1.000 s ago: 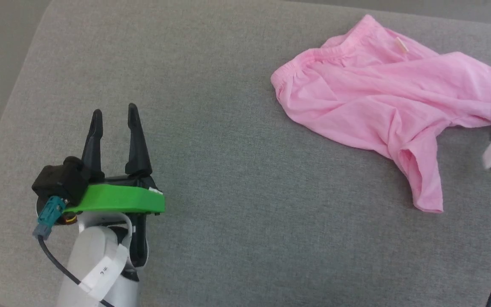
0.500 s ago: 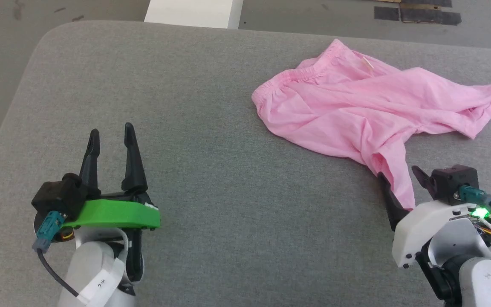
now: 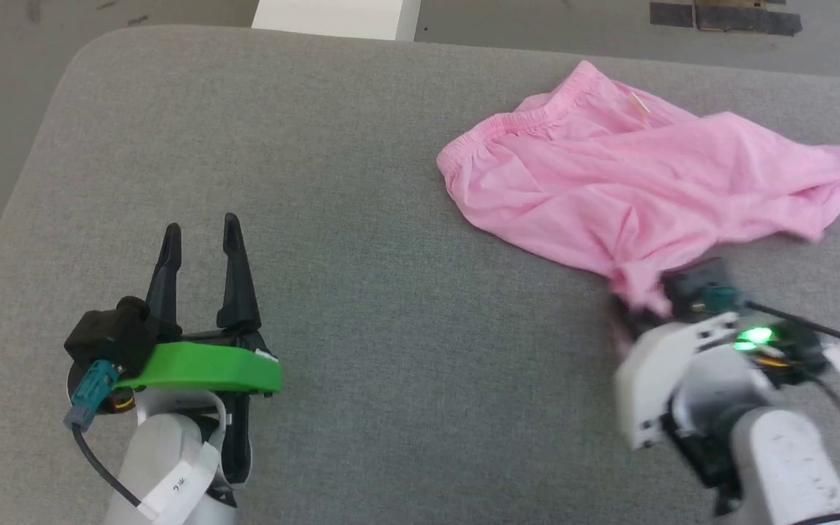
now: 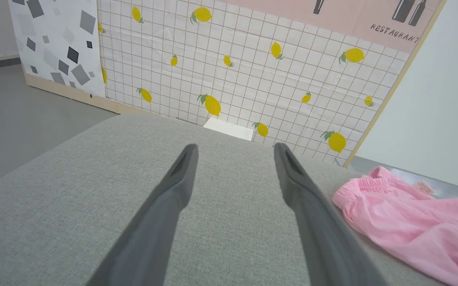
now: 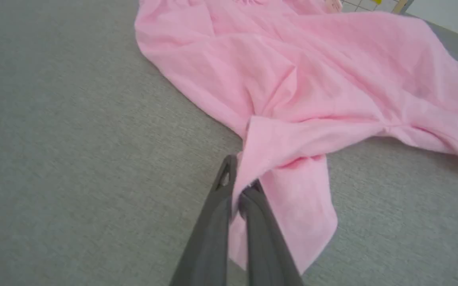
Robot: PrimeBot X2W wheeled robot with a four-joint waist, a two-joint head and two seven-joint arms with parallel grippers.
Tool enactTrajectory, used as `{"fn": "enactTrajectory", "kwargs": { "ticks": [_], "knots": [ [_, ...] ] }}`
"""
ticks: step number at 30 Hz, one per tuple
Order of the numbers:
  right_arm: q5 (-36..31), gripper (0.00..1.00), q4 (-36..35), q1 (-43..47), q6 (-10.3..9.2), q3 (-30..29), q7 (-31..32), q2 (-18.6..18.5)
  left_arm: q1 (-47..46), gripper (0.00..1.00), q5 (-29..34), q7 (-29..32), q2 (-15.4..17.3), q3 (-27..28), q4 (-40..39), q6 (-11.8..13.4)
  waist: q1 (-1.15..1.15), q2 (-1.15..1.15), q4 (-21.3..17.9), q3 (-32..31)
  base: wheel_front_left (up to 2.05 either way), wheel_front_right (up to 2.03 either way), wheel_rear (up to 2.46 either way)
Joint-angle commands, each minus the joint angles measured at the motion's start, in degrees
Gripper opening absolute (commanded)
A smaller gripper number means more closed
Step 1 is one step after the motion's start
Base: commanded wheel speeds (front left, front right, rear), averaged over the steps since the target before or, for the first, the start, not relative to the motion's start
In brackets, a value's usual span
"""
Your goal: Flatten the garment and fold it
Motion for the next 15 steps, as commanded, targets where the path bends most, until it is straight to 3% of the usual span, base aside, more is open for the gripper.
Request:
{"fn": "enactTrajectory", "kwargs": {
  "ticks": [1, 2, 6, 10, 15],
  "knots": [
    [3.1, 0.0, -1.7, -0.7, -0.08, 2.8, 0.9, 0.4, 0.4, 1.0, 0.1, -0.3, -0.1, -0.1, 0.1, 0.0, 0.0, 0.0, 0.0, -0.5, 0.0, 0.0, 0.0],
    [9.5, 0.0, -6.6, -1.0, -0.08, 8.2, 2.3, 0.7, 0.8, 1.0, 0.1, -0.3, -0.1, 0.1, 0.3, 0.1, 0.0, 0.0, -0.2, -1.2, 0.0, 0.0, 0.0],
    [15.8, 0.0, -14.4, -1.2, -0.08, 10.9, 2.6, 0.9, 0.8, 1.0, 0.1, -0.3, -0.1, 0.5, 0.6, -0.1, 0.0, 0.0, -0.4, -2.0, 0.0, 0.0, 0.0],
    [16.7, 0.0, -19.3, 2.9, -0.08, 2.9, 2.9, 1.4, 1.0, 1.0, 0.1, -0.3, -0.1, 0.3, 0.6, -0.2, 0.0, 0.0, -0.3, -2.5, 0.0, 0.0, 0.0],
    [10.1, 0.0, -15.4, 9.1, -0.08, -11.4, 4.8, 1.9, 1.3, 1.0, 0.2, -0.3, -0.1, 0.5, 0.3, -0.1, 0.0, 0.0, -0.7, -2.2, 0.0, 0.0, 0.0]
  ]
}}
